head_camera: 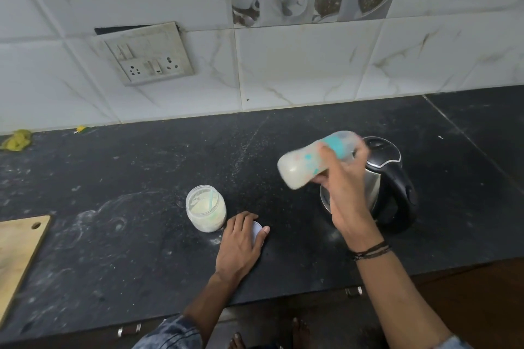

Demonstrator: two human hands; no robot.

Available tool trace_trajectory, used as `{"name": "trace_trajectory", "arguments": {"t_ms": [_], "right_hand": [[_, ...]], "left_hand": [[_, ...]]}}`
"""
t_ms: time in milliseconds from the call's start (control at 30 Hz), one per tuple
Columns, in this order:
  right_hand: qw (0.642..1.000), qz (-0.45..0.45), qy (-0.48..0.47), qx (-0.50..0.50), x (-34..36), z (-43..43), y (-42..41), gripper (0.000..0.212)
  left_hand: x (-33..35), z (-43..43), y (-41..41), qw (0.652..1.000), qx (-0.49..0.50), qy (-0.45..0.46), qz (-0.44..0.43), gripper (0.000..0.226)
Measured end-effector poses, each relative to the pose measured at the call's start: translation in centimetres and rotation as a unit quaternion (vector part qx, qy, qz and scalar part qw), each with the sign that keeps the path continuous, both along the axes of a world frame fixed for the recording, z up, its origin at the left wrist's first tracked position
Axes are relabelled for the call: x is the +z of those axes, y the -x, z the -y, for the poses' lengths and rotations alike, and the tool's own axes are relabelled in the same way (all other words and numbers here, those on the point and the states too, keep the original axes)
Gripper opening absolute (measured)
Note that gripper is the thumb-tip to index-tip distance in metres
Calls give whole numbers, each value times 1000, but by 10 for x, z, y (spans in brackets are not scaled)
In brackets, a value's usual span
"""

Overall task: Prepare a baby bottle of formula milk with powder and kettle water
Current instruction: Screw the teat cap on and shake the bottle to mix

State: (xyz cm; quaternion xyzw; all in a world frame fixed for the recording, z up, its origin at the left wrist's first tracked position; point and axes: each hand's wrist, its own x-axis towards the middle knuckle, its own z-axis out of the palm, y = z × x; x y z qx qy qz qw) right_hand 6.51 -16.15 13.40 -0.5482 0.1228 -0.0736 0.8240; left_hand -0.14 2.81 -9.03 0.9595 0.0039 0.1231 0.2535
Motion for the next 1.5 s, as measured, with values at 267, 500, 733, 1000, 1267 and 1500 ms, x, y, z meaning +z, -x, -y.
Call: {"name": "trace_trajectory", "arguments": {"t_ms": [267, 500, 733, 1000, 1267, 1500], "right_hand": [[1000, 11, 0, 8, 0, -2, 7, 56], [1000, 14, -26, 4, 3, -1, 9, 56], [998, 8, -61, -23, 7, -6, 8, 50], [999, -6, -47, -9, 4, -6, 10, 53], [999, -20, -43, -1, 0, -2, 13, 51], [993, -15, -93, -65, 3, -3, 15, 52]], "left_hand": [[-1, -1, -1, 1000, -2, 4, -1, 51], [-2, 0, -1, 1000, -2, 2, -3, 51], [-3, 0, 0, 1000, 1, 0, 1, 51], [-2, 1, 1, 1000, -1, 6, 2, 50], [-3, 0, 0, 1000, -6, -3, 6, 49], [-1, 1, 1, 1000, -1, -2, 0, 51]]}}
